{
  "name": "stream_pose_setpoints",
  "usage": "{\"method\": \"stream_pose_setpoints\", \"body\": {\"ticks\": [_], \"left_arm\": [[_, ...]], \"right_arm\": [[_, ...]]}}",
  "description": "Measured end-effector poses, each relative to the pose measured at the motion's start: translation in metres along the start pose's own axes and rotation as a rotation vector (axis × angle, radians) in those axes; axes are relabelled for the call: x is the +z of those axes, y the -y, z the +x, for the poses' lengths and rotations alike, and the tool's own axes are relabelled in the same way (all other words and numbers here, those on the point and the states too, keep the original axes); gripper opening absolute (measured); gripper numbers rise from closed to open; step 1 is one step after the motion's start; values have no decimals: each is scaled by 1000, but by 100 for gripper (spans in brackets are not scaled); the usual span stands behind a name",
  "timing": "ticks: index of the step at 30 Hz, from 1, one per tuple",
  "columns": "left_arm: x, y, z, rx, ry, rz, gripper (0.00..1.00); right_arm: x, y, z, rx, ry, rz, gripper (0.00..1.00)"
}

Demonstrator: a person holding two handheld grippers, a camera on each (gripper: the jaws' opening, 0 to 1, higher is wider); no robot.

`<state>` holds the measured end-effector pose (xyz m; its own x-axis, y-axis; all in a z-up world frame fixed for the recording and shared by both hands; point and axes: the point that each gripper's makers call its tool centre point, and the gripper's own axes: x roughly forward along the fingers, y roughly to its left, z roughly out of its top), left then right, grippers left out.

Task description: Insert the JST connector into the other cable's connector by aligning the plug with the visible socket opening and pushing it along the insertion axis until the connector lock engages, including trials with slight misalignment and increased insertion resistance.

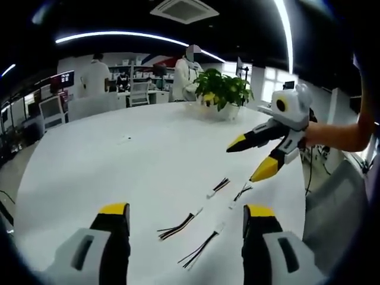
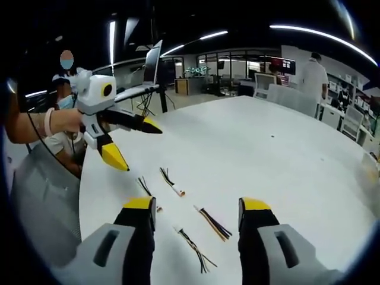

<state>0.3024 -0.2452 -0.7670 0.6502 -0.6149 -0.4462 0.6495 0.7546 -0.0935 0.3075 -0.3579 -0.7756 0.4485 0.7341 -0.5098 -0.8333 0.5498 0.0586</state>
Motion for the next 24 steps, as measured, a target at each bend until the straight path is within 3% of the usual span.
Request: {"method": "stream_pose_setpoints", "body": {"ticks": [8, 16, 24], "left_arm": [[0, 0, 9, -12, 2, -1, 72], [-9, 0, 17, -29, -32, -13, 70], [-9, 0, 23, -45, -11, -9, 64]], "right_arm": [[-2, 1, 6, 14, -4, -3, 51], [-9, 5, 11, 18, -21, -3, 47], [-16, 7, 18, 30, -33, 3, 44]]}}
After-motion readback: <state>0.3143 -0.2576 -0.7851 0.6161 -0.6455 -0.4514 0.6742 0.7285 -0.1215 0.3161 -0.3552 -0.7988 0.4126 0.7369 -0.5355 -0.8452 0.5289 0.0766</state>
